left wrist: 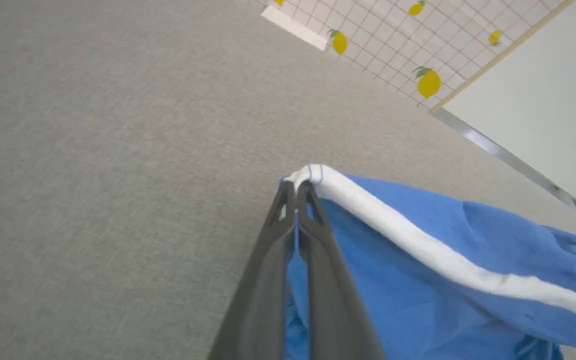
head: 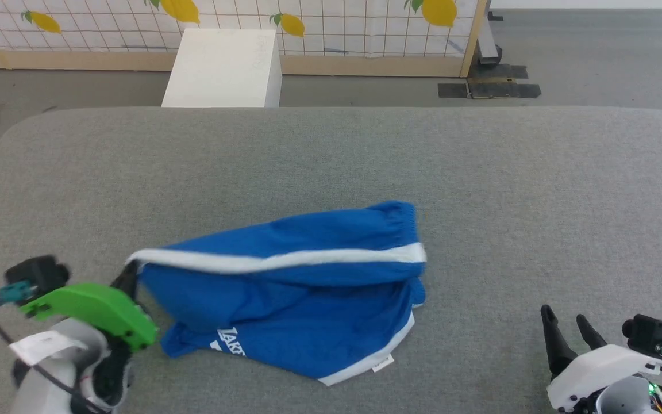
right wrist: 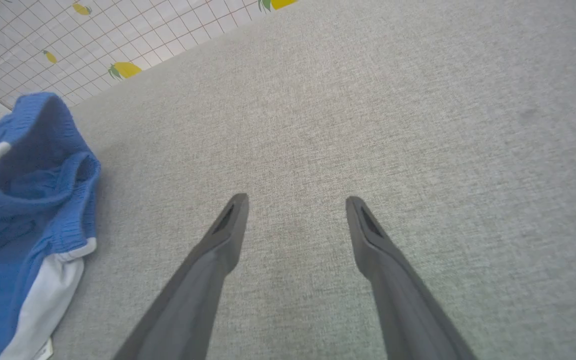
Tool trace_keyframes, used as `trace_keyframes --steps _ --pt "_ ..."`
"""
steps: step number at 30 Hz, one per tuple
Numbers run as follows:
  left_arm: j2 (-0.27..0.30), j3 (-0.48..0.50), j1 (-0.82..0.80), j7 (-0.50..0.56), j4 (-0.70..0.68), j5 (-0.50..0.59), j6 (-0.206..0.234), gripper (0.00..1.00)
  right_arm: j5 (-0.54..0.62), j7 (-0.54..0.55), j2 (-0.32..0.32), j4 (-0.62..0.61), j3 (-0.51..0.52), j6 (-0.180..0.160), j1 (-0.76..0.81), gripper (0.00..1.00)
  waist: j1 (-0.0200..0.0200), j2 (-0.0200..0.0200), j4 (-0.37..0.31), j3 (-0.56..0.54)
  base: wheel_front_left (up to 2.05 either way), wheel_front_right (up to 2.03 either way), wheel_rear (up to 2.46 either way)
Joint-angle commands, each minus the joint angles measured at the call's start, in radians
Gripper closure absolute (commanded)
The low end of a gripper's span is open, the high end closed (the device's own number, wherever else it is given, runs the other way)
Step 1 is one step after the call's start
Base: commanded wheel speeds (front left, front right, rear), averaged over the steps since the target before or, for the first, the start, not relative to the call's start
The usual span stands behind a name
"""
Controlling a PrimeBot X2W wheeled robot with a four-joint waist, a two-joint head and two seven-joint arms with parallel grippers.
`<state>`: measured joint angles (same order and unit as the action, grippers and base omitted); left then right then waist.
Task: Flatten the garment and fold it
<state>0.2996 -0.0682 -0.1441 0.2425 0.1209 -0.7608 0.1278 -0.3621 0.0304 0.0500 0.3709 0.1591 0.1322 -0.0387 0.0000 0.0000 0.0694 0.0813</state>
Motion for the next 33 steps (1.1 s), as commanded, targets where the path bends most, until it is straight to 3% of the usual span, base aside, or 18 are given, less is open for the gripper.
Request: trace_keyframes --steps 1,6,7,8,13,18,23,24,29,33 --pt "0.007 0.024 0.000 -0.012 0.032 -0.012 0.019 1.00 -0.004 -0.003 0.000 0.002 -0.007 -0.002 -0.018 0.00 0.0000 0.0000 -0.005 0.001 0.00 0.00 0.00" --pt "0.006 0.092 0.013 -0.020 0.177 -0.056 0.057 1.00 -0.003 -0.004 0.000 0.001 -0.017 -0.002 -0.021 0.00 0.0000 0.0000 -0.014 0.004 0.00 0.00 0.00" --pt "0.006 0.095 0.012 -0.020 0.196 -0.061 0.057 0.45 -0.002 -0.004 0.000 0.001 -0.019 -0.002 -0.020 0.00 0.0000 0.0000 -0.015 0.004 0.00 0.00 0.00" --pt "0.002 0.100 0.010 -0.020 0.213 -0.071 0.053 0.00 -0.001 -0.004 0.000 0.001 -0.020 -0.002 -0.020 0.00 0.0000 0.0000 -0.015 0.004 0.00 0.00 0.00" --pt "-0.001 0.111 0.000 -0.108 0.207 -0.062 0.010 0.00 0.006 -0.004 0.000 -0.011 -0.040 -0.002 -0.020 0.00 0.0000 0.0000 -0.016 -0.005 0.00 0.00 0.00" --pt "0.039 0.083 0.054 -0.456 0.103 0.154 -0.023 0.00 0.048 0.025 0.000 -0.092 -0.126 -0.002 -0.043 0.00 0.0000 0.0000 -0.015 -0.015 0.00 0.00 0.00" --pt "0.009 0.050 0.120 -0.501 0.051 0.271 -0.019 0.00 0.074 0.115 0.000 -0.178 -0.283 -0.002 -0.084 0.00 0.0000 0.0000 -0.007 -0.012 0.00 0.00 0.00" --pt "-0.025 0.048 0.142 -0.503 0.026 0.304 -0.028 0.00 0.068 0.186 0.000 -0.201 -0.414 -0.002 -0.137 0.00 0.0000 0.0000 0.005 -0.002 0.00 0.00 0.00" --pt "-0.072 0.059 0.146 -0.504 0.006 0.335 -0.055 0.00 0.063 0.313 0.000 -0.144 -0.582 -0.002 -0.240 0.00 0.0000 0.0000 0.033 0.022 0.00 0.00 0.00" --pt "-0.098 0.061 0.123 -0.504 0.014 0.353 -0.085 0.00 0.042 0.366 0.000 -0.057 -0.634 -0.002 -0.311 0.00 0.0000 0.0000 0.062 0.044 0.00 0.00 0.00"
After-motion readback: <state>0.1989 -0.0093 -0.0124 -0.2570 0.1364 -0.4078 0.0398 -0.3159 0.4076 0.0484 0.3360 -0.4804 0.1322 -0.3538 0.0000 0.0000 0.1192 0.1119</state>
